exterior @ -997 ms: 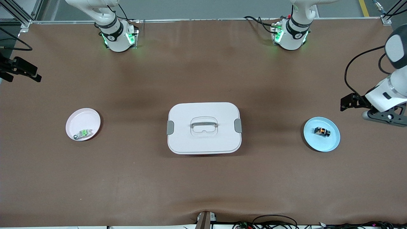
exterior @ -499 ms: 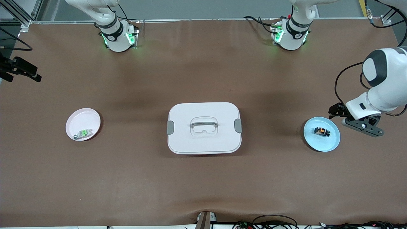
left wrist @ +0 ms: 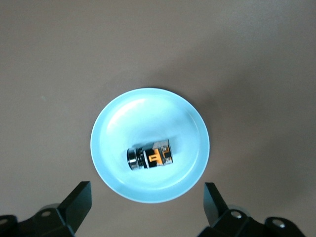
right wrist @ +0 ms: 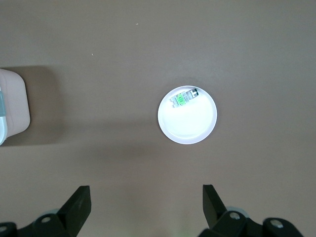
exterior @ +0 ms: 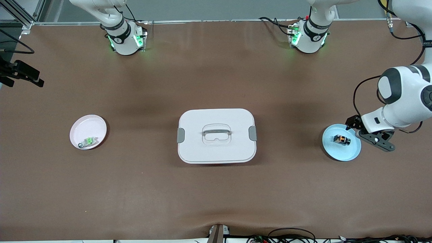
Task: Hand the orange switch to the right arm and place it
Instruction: 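Move the left gripper down over the black-orange switch on the blue plate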
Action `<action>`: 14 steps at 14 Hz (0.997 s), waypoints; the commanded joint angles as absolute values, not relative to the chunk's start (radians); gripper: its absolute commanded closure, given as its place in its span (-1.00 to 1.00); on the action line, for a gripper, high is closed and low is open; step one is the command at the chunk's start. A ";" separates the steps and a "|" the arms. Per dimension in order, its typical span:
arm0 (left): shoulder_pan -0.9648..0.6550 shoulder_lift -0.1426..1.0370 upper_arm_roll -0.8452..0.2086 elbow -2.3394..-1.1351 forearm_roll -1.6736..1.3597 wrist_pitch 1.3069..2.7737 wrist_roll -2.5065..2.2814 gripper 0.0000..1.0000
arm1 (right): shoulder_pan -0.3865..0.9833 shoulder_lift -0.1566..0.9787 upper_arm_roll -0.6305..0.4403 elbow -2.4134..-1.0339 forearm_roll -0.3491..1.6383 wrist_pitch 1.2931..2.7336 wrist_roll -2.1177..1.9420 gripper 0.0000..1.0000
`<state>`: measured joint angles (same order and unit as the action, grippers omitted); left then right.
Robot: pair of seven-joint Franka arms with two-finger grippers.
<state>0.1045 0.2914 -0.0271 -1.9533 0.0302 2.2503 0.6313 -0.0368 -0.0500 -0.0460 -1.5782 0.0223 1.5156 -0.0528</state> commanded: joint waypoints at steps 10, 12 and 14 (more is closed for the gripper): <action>0.135 0.399 -0.031 -1.976 0.023 2.413 0.753 -1.00 | -0.052 -0.041 -0.034 -1.557 0.014 1.506 -0.057 -1.00; 0.144 0.419 -0.032 -2.002 0.011 2.459 0.750 -1.00 | -0.051 -0.041 -0.034 -1.557 0.014 1.506 -0.057 -1.00; 0.152 0.420 -0.032 -2.017 -0.040 2.465 0.746 -1.00 | -0.051 -0.041 -0.034 -1.557 0.014 1.506 -0.057 -1.00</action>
